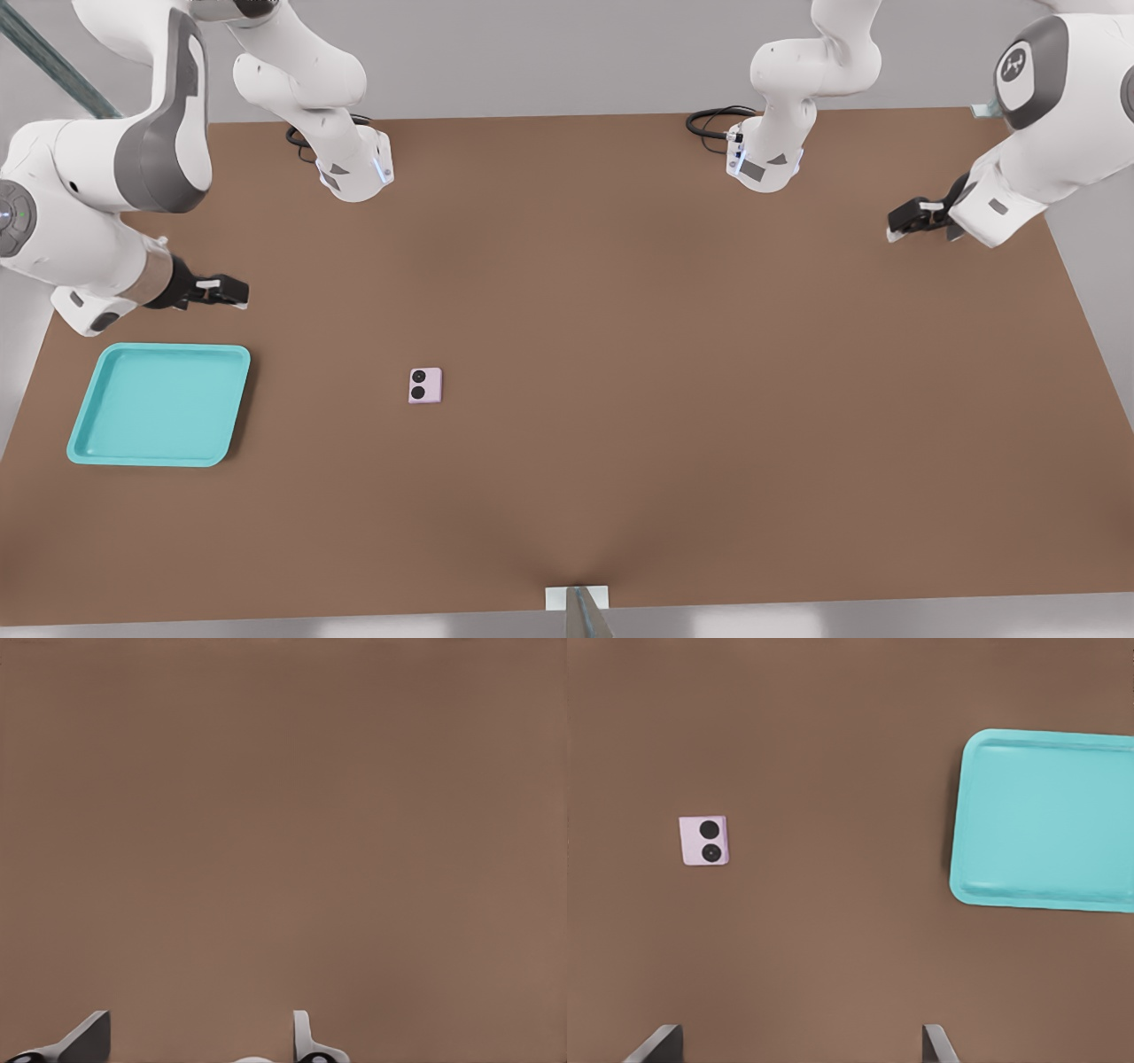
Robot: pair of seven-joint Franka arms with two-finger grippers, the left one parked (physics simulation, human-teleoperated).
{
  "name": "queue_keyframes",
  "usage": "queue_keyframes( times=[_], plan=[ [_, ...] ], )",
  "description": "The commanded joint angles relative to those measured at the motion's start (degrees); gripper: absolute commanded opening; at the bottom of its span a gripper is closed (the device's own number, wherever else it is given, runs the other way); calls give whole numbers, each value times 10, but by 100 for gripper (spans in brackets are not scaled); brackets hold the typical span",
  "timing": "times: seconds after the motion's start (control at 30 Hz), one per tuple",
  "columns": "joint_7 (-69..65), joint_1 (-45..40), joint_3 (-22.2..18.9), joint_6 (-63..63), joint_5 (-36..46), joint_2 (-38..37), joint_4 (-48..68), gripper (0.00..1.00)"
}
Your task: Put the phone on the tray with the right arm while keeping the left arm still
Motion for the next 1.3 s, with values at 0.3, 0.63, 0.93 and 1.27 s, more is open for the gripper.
queue_keyframes(
  times=[0.3,0.63,0.93,1.27],
  plan=[
    [218,176,32,329,-19,214,4,100],
    [269,167,30,514,-19,294,-110,100],
    [262,162,37,630,-19,308,-214,100],
    [263,159,38,653,-19,286,-263,100]
  ],
)
